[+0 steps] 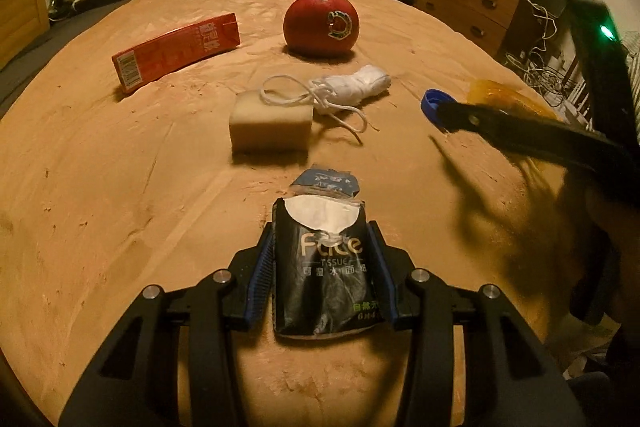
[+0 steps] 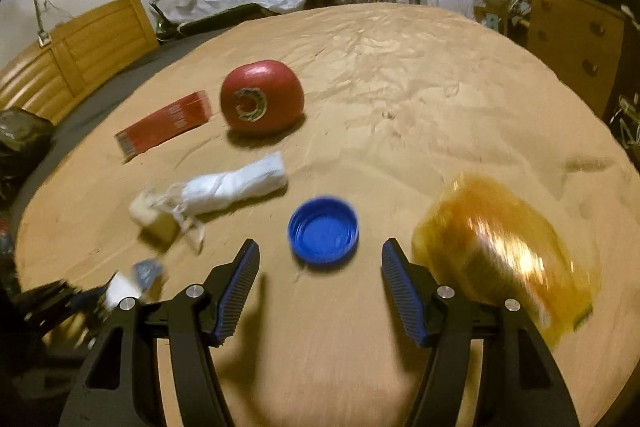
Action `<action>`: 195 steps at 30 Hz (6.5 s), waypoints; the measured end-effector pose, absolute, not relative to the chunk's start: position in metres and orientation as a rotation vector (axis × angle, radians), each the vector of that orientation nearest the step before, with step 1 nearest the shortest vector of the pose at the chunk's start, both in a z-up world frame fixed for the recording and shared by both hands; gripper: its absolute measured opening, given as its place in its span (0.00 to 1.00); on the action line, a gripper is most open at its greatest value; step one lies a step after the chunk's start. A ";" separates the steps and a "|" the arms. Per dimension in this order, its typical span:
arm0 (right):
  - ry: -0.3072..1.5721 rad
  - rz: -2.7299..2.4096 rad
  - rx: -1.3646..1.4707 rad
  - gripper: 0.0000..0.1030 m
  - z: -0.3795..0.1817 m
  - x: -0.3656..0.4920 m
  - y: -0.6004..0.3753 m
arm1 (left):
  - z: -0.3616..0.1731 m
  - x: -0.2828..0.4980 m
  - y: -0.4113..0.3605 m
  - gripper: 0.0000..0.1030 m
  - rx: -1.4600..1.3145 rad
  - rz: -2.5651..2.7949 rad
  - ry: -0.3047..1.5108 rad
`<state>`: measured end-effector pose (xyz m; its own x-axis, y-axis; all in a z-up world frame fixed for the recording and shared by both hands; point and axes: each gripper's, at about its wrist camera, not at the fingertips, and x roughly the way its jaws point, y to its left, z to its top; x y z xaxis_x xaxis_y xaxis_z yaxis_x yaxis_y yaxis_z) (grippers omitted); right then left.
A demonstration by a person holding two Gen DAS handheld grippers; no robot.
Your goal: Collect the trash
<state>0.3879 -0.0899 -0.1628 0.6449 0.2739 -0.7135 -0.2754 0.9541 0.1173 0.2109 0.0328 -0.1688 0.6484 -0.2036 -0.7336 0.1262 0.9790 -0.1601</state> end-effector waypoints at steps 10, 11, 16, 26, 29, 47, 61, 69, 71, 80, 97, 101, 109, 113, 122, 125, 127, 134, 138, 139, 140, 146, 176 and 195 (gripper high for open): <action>0.820 0.248 -0.109 0.40 -0.171 0.398 -0.074 | -0.167 0.206 0.031 0.41 -0.096 -0.157 0.830; 0.808 0.246 -0.109 0.40 -0.169 0.392 -0.075 | -0.166 0.205 0.031 0.41 -0.093 -0.150 0.827; 0.731 0.252 -0.090 0.40 -0.147 0.348 -0.081 | -0.146 0.186 0.032 0.41 -0.058 -0.117 0.768; 0.542 0.244 -0.034 0.40 -0.082 0.245 -0.082 | -0.078 0.130 0.030 0.41 -0.026 -0.046 0.569; 0.482 0.234 -0.021 0.40 -0.060 0.217 -0.080 | -0.058 0.114 0.026 0.41 -0.015 -0.027 0.503; 0.295 0.192 0.004 0.40 -0.013 0.114 -0.079 | -0.016 0.060 0.007 0.41 0.029 0.020 0.301; 0.311 0.194 0.005 0.40 -0.015 0.122 -0.084 | -0.019 0.065 0.004 0.41 0.030 0.014 0.323; 0.314 0.164 -0.006 0.40 -0.005 0.119 -0.106 | -0.011 0.071 -0.020 0.41 0.037 -0.053 0.319; 0.320 0.136 -0.008 0.40 -0.002 0.116 -0.122 | -0.009 0.075 -0.031 0.41 0.036 -0.085 0.324; 0.352 -0.033 -0.008 0.40 0.008 0.084 -0.220 | 0.000 0.085 -0.109 0.41 0.044 -0.254 0.332; 0.549 -0.328 0.074 0.40 -0.001 0.018 -0.457 | -0.010 0.086 -0.306 0.42 0.112 -0.647 0.447; 0.643 -0.369 0.123 0.40 -0.021 0.005 -0.512 | -0.025 0.081 -0.350 0.42 0.136 -0.738 0.512; 0.797 -0.386 0.196 0.40 -0.072 -0.002 -0.575 | -0.067 0.080 -0.406 0.42 0.206 -0.833 0.665; 0.836 -0.383 0.219 0.40 -0.088 0.003 -0.576 | -0.088 0.082 -0.419 0.42 0.235 -0.843 0.729; 0.864 -0.377 0.231 0.40 -0.101 0.007 -0.570 | -0.095 0.086 -0.420 0.42 0.253 -0.832 0.759; 0.863 -0.378 0.233 0.40 -0.101 0.007 -0.568 | -0.094 0.086 -0.423 0.42 0.255 -0.833 0.760; 0.863 -0.380 0.233 0.40 -0.100 0.007 -0.567 | -0.094 0.086 -0.424 0.42 0.254 -0.832 0.760; 0.850 -0.387 0.242 0.56 -0.099 0.006 -0.568 | -0.094 0.085 -0.427 0.59 0.258 -0.822 0.751; 0.837 -0.396 0.254 0.58 -0.097 0.002 -0.569 | -0.094 0.085 -0.426 0.62 0.264 -0.817 0.749; 0.836 -0.397 0.255 0.58 -0.097 0.001 -0.569 | -0.094 0.085 -0.426 0.62 0.263 -0.815 0.750; 0.835 -0.399 0.258 0.58 -0.097 0.000 -0.568 | -0.094 0.085 -0.426 0.62 0.263 -0.813 0.751; 0.840 -0.396 0.266 0.59 -0.102 -0.002 -0.566 | -0.094 0.084 -0.422 0.62 0.266 -0.811 0.751; 0.700 -0.237 0.215 0.78 -0.061 0.005 -0.469 | -0.081 0.098 -0.326 0.62 0.197 -0.693 0.732; 0.746 0.119 0.119 0.82 -0.076 0.104 -0.273 | -0.108 0.175 -0.020 0.74 -0.024 -0.106 0.767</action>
<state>0.1044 -0.2731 -0.0760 0.7284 0.1503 -0.6684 -0.0658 0.9865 0.1502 0.1755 -0.0202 -0.1080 0.7148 -0.1042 -0.6915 0.0865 0.9944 -0.0604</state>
